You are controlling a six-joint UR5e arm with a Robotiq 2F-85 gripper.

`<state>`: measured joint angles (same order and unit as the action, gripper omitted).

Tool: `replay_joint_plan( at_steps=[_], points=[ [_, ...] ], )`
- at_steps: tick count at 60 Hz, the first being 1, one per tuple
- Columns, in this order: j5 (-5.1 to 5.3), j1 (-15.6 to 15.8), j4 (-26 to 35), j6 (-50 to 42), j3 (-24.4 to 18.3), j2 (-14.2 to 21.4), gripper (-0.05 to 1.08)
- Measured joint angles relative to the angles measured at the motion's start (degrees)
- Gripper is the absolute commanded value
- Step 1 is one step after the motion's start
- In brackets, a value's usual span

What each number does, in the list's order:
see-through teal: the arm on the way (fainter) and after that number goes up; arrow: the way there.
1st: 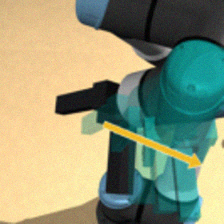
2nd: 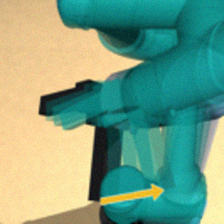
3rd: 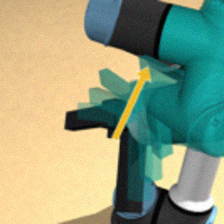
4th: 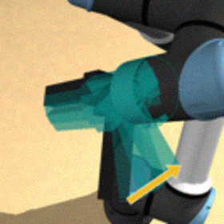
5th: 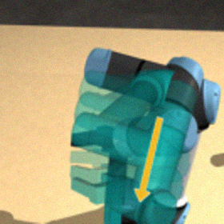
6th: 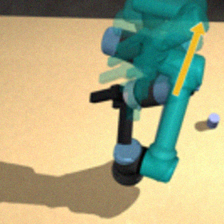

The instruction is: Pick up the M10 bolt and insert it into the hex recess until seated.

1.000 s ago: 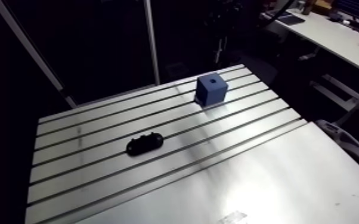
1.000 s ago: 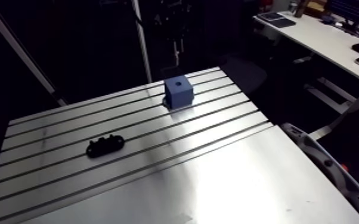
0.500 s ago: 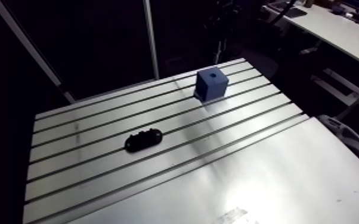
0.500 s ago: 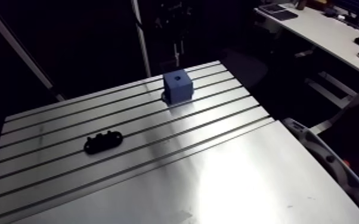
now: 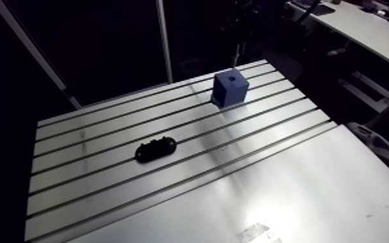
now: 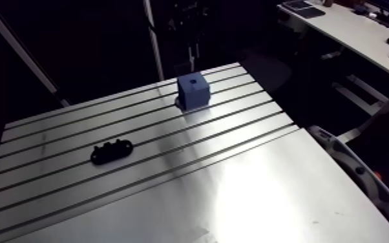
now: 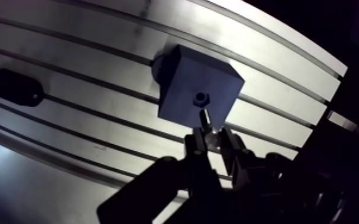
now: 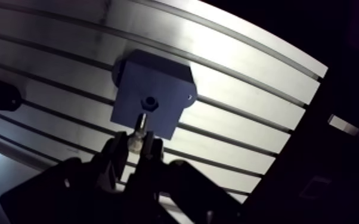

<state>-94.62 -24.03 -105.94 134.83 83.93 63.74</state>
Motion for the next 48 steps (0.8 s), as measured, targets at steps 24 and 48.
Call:
replay_joint_plan(
  at_steps=[24,48],
  points=[
    [0.1,0.0,-0.3,-0.1,1.0,-0.1,0.86],
    [0.15,-0.1,-0.4,-0.1,1.2,-0.2,0.86]
  ],
)
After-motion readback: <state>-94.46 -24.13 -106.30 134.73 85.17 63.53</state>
